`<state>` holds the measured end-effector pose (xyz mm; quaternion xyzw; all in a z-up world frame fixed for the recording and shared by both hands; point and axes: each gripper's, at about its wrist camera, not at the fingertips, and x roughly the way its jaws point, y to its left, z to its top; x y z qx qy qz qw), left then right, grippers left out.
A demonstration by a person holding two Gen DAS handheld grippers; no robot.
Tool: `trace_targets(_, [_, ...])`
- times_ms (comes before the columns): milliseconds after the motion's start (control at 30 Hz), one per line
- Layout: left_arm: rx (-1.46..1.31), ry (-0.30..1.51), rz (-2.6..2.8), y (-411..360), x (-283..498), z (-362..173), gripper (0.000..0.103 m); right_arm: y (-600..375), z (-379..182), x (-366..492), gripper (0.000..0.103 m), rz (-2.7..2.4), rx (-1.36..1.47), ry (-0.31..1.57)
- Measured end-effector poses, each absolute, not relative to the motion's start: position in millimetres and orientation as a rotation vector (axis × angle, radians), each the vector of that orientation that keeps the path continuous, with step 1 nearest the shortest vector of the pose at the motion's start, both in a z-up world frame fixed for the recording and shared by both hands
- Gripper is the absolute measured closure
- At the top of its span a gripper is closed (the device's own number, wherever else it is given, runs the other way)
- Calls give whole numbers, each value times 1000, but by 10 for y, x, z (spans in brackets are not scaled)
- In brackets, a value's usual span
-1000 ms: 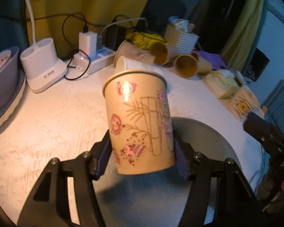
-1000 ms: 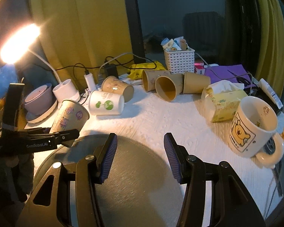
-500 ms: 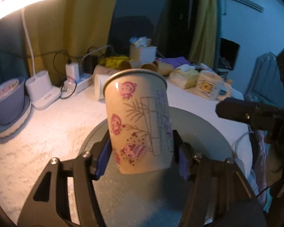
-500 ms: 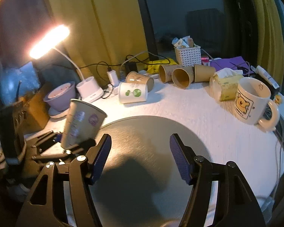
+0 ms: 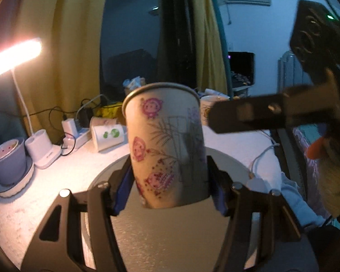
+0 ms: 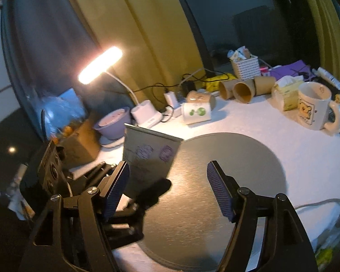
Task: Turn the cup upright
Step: 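Lift the cup with the left gripper and rotate it toward the right gripper, then grasp the cup body with the right gripper while the left gripper releases it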
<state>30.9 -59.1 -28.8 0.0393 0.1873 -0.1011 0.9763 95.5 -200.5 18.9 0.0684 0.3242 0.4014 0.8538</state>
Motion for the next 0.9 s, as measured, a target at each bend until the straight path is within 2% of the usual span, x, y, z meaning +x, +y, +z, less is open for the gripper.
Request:
trace_targets(567, [127, 294, -302, -794, 104, -230, 42, -2114, 114, 1133, 28, 1021, 360, 761])
trace_targets(900, [134, 322, -334, -826, 146, -265, 41, -2122, 91, 1219, 30, 1046, 375, 780])
